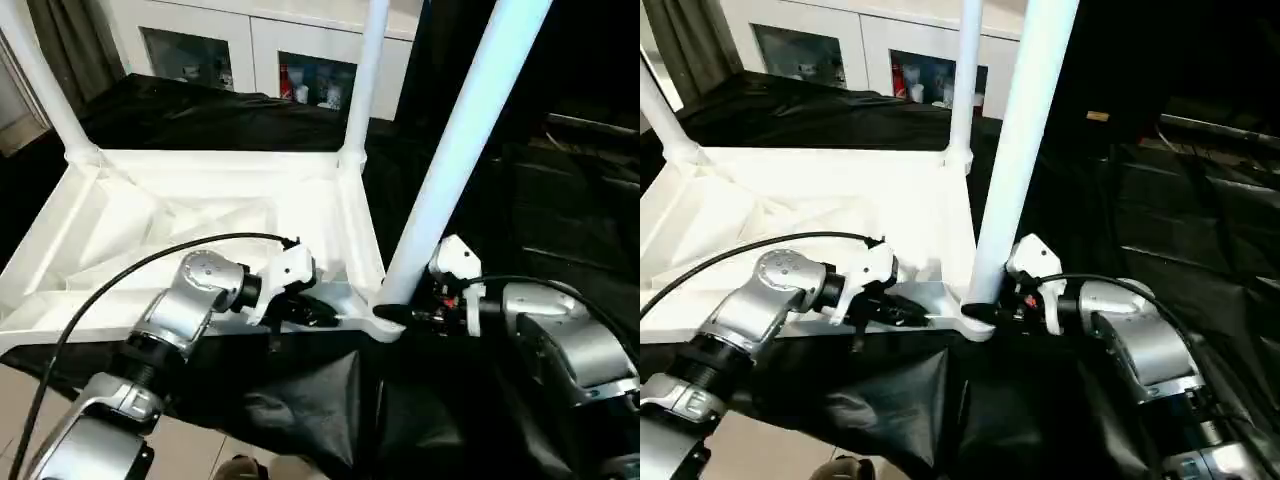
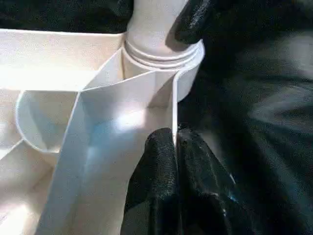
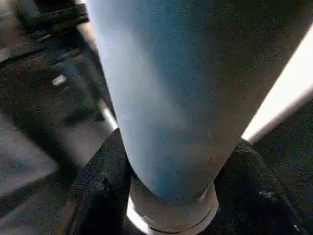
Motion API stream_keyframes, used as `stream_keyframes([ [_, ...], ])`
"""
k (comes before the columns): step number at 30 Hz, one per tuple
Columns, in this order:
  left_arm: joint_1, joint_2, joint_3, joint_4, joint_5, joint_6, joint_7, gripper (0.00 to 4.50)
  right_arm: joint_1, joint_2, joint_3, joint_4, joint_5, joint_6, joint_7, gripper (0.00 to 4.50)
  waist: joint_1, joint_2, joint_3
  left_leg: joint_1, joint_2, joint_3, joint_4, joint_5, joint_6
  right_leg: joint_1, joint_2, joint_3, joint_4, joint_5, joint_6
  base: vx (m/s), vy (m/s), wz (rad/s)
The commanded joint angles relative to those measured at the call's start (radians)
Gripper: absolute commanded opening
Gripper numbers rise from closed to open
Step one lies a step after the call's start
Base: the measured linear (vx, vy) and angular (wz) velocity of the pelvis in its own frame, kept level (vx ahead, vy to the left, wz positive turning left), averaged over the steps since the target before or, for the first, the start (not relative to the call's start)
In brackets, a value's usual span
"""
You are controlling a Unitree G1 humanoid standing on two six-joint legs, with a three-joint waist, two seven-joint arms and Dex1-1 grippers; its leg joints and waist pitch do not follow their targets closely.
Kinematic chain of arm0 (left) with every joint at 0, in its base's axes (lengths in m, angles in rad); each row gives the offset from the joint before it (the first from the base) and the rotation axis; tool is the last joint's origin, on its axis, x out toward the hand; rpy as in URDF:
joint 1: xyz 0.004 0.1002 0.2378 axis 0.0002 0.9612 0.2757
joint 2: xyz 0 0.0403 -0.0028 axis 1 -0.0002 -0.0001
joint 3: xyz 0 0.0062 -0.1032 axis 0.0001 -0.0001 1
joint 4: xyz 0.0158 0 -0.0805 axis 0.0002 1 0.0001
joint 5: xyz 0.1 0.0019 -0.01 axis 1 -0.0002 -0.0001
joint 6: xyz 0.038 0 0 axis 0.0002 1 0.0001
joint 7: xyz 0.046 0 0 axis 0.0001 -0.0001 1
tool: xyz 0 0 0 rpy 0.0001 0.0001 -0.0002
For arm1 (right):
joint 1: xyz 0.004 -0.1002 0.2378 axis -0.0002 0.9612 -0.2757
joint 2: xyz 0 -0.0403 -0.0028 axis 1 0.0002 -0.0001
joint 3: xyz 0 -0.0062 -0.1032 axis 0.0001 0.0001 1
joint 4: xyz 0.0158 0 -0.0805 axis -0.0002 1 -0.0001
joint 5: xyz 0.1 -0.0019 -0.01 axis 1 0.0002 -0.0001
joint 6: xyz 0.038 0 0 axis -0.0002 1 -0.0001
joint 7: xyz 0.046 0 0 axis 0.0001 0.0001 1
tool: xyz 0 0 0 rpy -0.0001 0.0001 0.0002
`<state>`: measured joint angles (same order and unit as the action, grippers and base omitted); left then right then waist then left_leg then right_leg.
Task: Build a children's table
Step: Rotate leg to tighten
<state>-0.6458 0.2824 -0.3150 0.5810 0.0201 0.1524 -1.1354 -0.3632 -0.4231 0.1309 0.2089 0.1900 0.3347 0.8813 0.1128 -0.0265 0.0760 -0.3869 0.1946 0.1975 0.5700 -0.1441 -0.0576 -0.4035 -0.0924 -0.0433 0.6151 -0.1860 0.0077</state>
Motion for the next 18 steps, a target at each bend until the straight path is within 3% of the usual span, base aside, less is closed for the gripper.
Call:
stream_keyframes([
  [1, -0.052, -0.038, 0.046, 0.050, 0.022, 0.014, 0.159, 0.00, -0.005, 0.035, -0.001, 0.057, -0.035, 0.013, -0.101, 1.95, 0.000, -0.013, -0.070, 0.027, 0.031, -0.015, -0.058, -0.271, 0.014, 0.036, -0.054, 0.032, -0.085, -0.290, -0.194, 0.000, 0.000, 0.00],
  [3, -0.091, -0.078, 0.066, 0.108, 0.034, 0.036, 0.270, 0.00, -0.015, 0.090, -0.022, 0.092, -0.052, 0.025, -0.216, 1.95, -0.003, -0.012, -0.070, 0.028, 0.031, -0.017, -0.061, -0.282, 0.001, 0.033, -0.053, 0.031, -0.089, -0.314, -0.181, 0.000, 0.000, 0.00],
  [6, -0.138, -0.137, 0.079, 0.177, 0.050, 0.060, 0.410, 0.00, -0.039, 0.184, -0.061, 0.137, -0.071, 0.049, -0.407, 1.94, -0.004, -0.014, -0.072, 0.024, 0.029, -0.018, -0.062, -0.267, -0.002, 0.037, -0.051, 0.031, -0.086, -0.279, -0.172, 0.000, 0.000, 0.00],
  [7, -0.155, -0.159, 0.078, 0.201, 0.058, 0.063, 0.455, 0.00, -0.054, 0.222, -0.077, 0.160, -0.079, 0.055, -0.487, 1.94, -0.003, -0.005, -0.074, 0.027, 0.028, -0.017, -0.061, -0.263, -0.001, 0.032, -0.051, 0.033, -0.086, -0.256, -0.178, 0.000, 0.000, 0.00],
  [9, -0.187, -0.200, 0.076, 0.257, 0.072, 0.053, 0.519, 0.00, -0.082, 0.291, -0.105, 0.204, -0.099, 0.055, -0.611, 1.94, -0.007, -0.012, -0.075, 0.023, 0.025, -0.018, -0.062, -0.255, -0.008, 0.037, -0.049, 0.030, -0.085, -0.247, -0.177, 0.000, 0.000, 0.00],
  [11, -0.206, -0.224, 0.070, 0.291, 0.083, 0.042, 0.552, 0.00, -0.096, 0.332, -0.111, 0.222, -0.103, 0.052, -0.665, 1.94, -0.009, -0.005, -0.075, 0.027, 0.024, -0.018, -0.062, -0.261, -0.010, 0.034, -0.049, 0.032, -0.087, -0.235, -0.174, 0.000, 0.000, 0.00],
  [15, -0.226, -0.258, 0.054, 0.326, 0.096, 0.021, 0.565, 0.00, -0.113, 0.392, -0.081, 0.233, -0.125, 0.039, -0.703, 1.94, -0.005, -0.005, -0.077, 0.021, 0.023, -0.018, -0.061, -0.227, 0.008, 0.042, -0.047, 0.031, -0.080, -0.154, -0.177, 0.000, 0.000, 0.00],
  [18, -0.225, -0.254, 0.047, 0.329, 0.092, 0.008, 0.535, 0.00, -0.113, 0.398, -0.079, 0.228, -0.125, 0.016, -0.694, 1.94, -0.005, -0.005, -0.072, 0.023, 0.024, -0.017, -0.063, -0.249, 0.014, 0.041, -0.048, 0.032, -0.084, -0.165, -0.177, 0.000, 0.000, 0.00],
])
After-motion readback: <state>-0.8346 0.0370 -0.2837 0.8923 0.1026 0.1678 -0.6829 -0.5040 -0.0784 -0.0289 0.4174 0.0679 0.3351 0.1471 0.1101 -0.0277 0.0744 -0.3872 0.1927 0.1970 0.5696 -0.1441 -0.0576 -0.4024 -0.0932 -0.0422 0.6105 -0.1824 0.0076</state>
